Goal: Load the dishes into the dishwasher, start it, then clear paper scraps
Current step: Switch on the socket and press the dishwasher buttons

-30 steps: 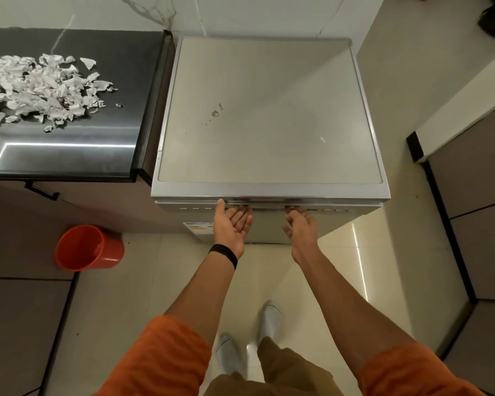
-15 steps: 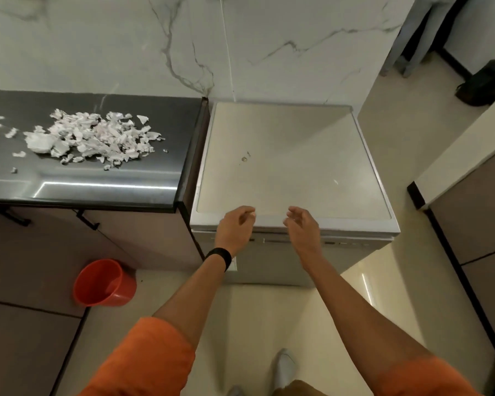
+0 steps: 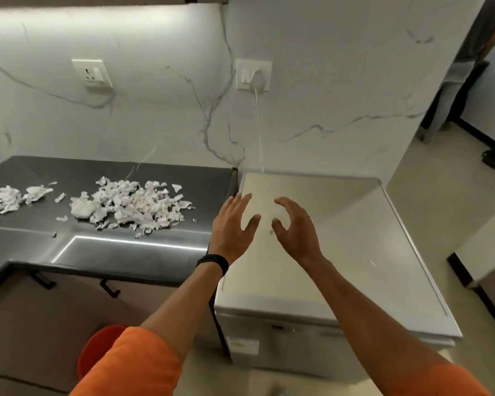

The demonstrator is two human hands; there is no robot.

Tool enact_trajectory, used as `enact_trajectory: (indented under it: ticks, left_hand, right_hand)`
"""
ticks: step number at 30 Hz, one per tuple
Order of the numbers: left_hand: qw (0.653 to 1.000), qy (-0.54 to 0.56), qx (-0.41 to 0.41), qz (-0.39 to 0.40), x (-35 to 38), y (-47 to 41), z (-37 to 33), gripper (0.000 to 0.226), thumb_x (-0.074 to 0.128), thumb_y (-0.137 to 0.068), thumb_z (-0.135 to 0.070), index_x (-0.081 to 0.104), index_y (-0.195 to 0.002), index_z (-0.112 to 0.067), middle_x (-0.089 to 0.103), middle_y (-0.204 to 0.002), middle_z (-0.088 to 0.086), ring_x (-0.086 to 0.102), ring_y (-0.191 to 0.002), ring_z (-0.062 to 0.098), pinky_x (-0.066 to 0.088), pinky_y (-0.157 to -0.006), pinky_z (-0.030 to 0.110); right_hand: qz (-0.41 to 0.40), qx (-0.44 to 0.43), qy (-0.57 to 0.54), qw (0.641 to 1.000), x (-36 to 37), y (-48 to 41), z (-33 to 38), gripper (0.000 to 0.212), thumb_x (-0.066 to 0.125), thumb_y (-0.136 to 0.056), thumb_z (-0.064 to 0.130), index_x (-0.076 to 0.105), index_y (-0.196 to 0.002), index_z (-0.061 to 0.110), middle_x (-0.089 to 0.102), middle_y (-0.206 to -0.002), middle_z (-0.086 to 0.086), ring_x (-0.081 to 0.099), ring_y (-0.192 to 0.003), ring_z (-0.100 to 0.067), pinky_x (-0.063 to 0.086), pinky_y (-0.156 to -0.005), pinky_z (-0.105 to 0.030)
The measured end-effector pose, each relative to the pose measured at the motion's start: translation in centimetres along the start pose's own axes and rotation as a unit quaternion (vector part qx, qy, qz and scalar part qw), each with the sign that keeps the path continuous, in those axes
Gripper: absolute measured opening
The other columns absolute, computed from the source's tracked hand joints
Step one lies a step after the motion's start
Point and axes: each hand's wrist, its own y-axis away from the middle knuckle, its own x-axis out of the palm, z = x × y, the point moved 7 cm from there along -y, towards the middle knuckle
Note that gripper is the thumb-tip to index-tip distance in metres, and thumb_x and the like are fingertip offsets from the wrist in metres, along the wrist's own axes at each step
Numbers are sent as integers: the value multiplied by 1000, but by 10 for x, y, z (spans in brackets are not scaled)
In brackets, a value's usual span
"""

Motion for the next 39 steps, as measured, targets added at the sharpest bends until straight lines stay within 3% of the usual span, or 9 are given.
enact_trajectory:
  ticks: [6,11,21,31,39]
  left_hand:
    - [995,-65,38,-60,-30,-111,1,60,53,-103,-43,34,-158,-26,27,-167,4,17,-156,25,26,-122,51]
    - [989,-115,33,-81,-52,-187,12,64,43,-106,-50,19,-162,-31,13,-171,3,7,-158,22,17,-123,50]
    - [983,-151,52,-90,-78,-317,30,68,38,-106,-51,10,-164,-29,7,-171,5,5,-158,26,16,-123,50]
    - [982,-146,99,-70,-83,-391,50,66,36,-107,-52,11,-164,-31,7,-171,5,7,-158,27,14,-124,50]
    - [984,-133,111,-52,-69,-398,66,66,36,-107,-53,11,-164,-30,7,-171,6,8,-158,27,15,-124,51]
  right_hand:
    - [26,-70,50,996,8,-129,12,52,67,-94,17,54,-144,12,47,-155,-9,42,-145,-23,24,-115,-26]
    - [53,-111,68,990,19,-216,32,53,62,-94,22,52,-146,13,40,-160,-10,37,-148,-27,33,-118,-44]
    - [67,-97,154,981,48,-355,56,55,60,-98,29,46,-150,20,25,-168,-4,36,-148,-31,44,-110,-48]
    - [75,-56,257,962,80,-425,52,58,64,-99,32,41,-151,23,6,-171,-4,56,-132,-36,54,-93,-42]
    - [110,-4,254,961,97,-430,51,60,67,-97,33,38,-148,23,-13,-171,-4,61,-122,-37,53,-87,-41]
